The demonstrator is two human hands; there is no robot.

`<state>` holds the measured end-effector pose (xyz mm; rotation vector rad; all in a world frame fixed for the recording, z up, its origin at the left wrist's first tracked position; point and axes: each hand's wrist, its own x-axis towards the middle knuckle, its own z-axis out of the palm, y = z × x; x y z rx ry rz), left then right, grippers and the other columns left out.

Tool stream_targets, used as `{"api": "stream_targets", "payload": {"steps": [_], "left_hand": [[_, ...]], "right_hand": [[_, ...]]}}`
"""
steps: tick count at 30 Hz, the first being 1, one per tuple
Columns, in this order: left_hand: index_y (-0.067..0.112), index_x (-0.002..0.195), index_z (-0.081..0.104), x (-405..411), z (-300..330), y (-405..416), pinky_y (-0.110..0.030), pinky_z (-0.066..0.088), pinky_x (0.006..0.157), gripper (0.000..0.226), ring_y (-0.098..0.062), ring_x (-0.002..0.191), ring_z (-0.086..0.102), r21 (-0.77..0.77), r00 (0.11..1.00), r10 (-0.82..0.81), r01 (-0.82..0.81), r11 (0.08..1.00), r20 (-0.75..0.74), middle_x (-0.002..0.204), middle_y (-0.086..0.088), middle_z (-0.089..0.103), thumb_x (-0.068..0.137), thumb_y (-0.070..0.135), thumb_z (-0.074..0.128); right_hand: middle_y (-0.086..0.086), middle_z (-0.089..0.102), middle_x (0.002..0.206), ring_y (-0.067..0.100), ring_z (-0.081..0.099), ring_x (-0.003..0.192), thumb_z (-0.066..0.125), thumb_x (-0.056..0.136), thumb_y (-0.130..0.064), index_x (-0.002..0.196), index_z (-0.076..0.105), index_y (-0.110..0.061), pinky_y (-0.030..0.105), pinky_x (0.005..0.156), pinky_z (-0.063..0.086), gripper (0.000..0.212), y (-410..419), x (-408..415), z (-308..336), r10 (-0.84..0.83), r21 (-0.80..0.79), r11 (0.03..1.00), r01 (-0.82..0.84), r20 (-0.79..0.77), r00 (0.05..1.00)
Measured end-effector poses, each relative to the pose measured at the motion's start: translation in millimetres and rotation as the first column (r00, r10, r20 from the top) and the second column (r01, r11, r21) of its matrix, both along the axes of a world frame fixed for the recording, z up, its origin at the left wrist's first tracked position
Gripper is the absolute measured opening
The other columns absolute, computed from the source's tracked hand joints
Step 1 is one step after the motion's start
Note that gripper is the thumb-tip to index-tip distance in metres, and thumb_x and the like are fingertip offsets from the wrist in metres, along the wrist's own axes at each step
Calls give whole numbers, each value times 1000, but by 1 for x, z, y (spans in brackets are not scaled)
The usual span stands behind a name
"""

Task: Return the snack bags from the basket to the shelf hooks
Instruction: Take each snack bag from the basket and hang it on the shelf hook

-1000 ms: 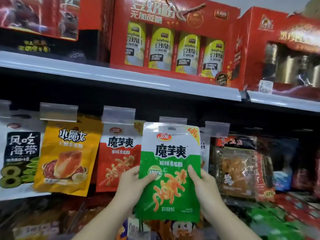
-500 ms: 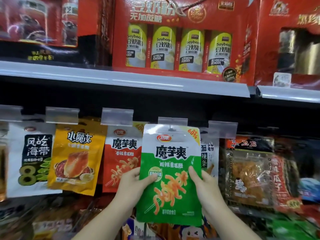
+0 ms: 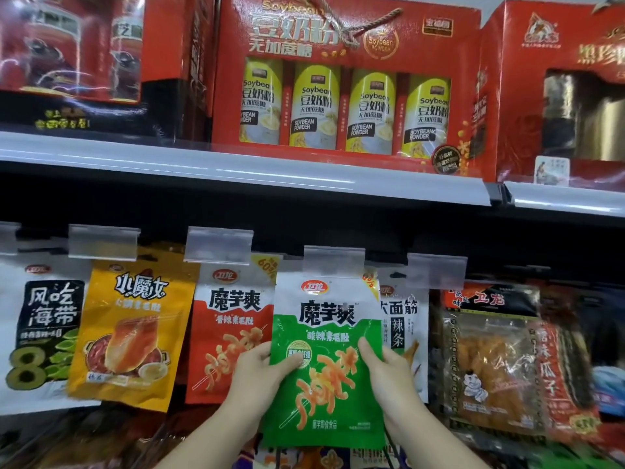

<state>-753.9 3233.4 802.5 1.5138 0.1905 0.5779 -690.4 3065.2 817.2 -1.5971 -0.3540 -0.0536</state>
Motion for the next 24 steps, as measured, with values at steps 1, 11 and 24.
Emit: {"api": "stream_targets", "payload": {"steps": [1, 11, 24], "left_hand": [[9, 96, 71, 5, 0, 2, -45, 60, 74, 12, -28, 75, 75, 0, 1000, 1, -1, 1000, 0, 85, -8, 78, 84, 9, 70], [11, 98, 70, 45, -4, 15, -45, 60, 77, 14, -25, 77, 75, -10, 999, 33, -32, 999, 19, 86, -6, 78, 84, 10, 71], [15, 97, 68, 67, -7, 25, -46, 59, 80, 18, -23, 79, 75, 36, 994, 107, -107, 994, -1, 88, -3, 78, 81, 17, 74]], "right_hand": [[1, 35, 153, 23, 30, 142, 50, 94, -46, 146, 35, -13, 46, 115, 23, 63, 2, 5, 0, -7, -15, 1000, 7, 7, 1000], [2, 33, 154, 24, 29, 142, 48, 96, -44, 147, 32, -13, 44, 115, 24, 62, 21, 37, 5, -28, -62, 998, 27, -17, 999], [10, 34, 153, 28, 30, 142, 47, 96, -42, 147, 30, -7, 45, 114, 26, 64, 34, 62, -1, -74, -57, 996, 72, -42, 996]]}}
